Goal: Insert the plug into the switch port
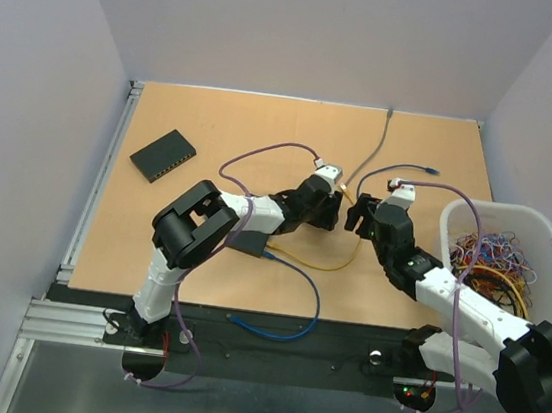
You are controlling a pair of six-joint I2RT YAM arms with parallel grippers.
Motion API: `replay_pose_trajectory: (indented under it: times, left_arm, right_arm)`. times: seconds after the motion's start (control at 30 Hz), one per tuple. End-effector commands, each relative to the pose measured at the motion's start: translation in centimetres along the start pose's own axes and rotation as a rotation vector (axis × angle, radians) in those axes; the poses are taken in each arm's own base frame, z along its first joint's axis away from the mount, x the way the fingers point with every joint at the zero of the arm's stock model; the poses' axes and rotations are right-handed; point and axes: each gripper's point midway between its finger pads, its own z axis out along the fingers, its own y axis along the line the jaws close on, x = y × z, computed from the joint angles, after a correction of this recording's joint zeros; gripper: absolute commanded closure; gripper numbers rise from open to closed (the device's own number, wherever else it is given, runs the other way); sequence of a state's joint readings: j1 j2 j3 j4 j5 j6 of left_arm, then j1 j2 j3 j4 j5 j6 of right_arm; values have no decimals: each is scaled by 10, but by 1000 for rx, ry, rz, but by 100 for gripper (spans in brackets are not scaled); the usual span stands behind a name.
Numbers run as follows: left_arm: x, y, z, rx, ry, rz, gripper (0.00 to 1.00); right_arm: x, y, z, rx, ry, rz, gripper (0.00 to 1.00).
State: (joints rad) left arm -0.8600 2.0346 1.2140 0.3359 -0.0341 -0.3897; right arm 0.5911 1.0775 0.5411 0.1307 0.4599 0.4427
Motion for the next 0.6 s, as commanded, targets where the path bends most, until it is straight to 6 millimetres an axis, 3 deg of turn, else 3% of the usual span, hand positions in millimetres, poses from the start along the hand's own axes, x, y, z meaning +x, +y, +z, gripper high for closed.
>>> replay_pose_trajectory:
  times: [0.0, 0.13, 0.23, 0.43, 0.47, 0.57]
  left_arm:
    - [-10, -4, 5, -27, -15, 32, 38]
    - [-8, -5, 8, -30, -5, 31, 45]
    - [-5, -2, 7, -48, -4, 30, 55]
    - [-1, 5, 4, -71, 1, 45, 81]
    - [-3, 5, 2, -72, -3, 51, 90]
    - [-13, 8, -10, -89, -31, 79, 100]
  right_arm:
    - [-12, 2, -1, -10, -37, 34, 29]
    - [-10, 1, 0, -8, -29, 32, 34]
    - [-7, 0, 2, -3, -22, 31, 37]
    - [-4, 0, 5, -3, -7, 31, 43]
    - [-2, -1, 6, -2, -2, 29, 44]
    - [0, 2, 8, -15, 10, 29, 44]
